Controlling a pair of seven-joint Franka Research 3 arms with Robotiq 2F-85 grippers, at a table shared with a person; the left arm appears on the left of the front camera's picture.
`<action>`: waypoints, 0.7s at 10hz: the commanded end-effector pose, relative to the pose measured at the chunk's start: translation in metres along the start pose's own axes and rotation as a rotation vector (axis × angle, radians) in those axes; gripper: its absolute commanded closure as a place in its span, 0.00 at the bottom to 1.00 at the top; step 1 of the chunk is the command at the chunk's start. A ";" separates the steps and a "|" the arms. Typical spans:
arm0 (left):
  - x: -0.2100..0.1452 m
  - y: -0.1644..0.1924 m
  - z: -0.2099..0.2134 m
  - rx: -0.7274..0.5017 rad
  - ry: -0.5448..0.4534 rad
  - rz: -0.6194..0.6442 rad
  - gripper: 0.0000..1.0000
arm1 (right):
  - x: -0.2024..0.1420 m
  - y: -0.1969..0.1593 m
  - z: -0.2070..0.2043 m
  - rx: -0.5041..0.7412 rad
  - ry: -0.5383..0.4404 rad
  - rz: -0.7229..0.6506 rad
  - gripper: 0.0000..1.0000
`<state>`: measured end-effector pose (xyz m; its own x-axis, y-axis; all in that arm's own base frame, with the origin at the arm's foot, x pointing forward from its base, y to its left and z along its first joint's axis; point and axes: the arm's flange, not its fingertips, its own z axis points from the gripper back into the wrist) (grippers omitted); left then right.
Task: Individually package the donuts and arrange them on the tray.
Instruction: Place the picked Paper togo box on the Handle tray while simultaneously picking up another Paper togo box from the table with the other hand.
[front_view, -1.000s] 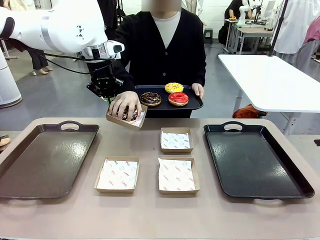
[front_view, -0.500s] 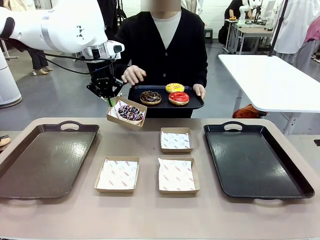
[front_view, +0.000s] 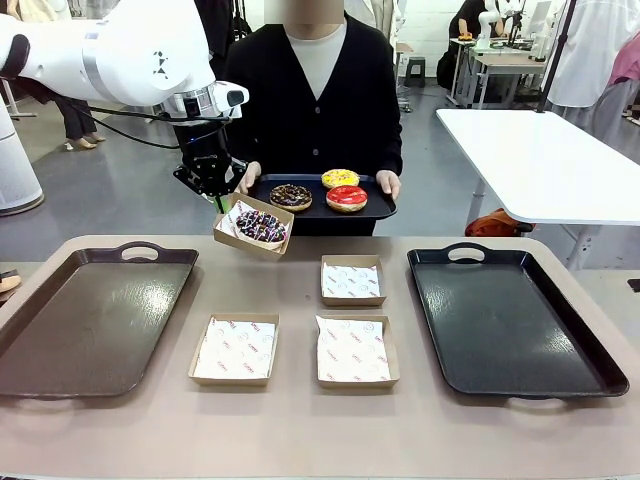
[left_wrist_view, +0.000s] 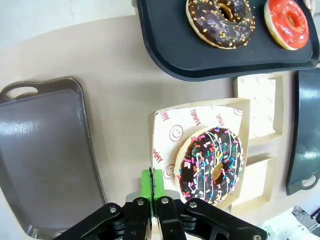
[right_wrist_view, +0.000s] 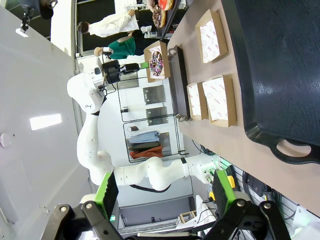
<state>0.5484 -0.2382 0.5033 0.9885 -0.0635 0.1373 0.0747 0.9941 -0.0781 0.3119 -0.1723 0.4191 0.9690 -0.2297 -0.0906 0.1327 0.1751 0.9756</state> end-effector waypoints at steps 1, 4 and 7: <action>-0.004 0.009 0.004 -0.037 0.013 -0.024 0.99 | 0.006 0.007 -0.011 -0.043 0.017 0.001 0.00; -0.034 0.053 0.033 -0.063 0.010 -0.075 0.99 | 0.042 0.073 -0.072 -0.233 0.067 -0.010 0.00; -0.078 0.110 0.045 -0.084 0.028 -0.021 0.99 | 0.090 0.134 -0.165 -0.454 0.024 -0.020 0.00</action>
<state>0.4942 -0.1365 0.5346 0.9894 -0.0846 0.1182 0.1001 0.9862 -0.1316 0.4263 -0.0222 0.5116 0.9762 -0.1954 -0.0940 0.1819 0.5026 0.8452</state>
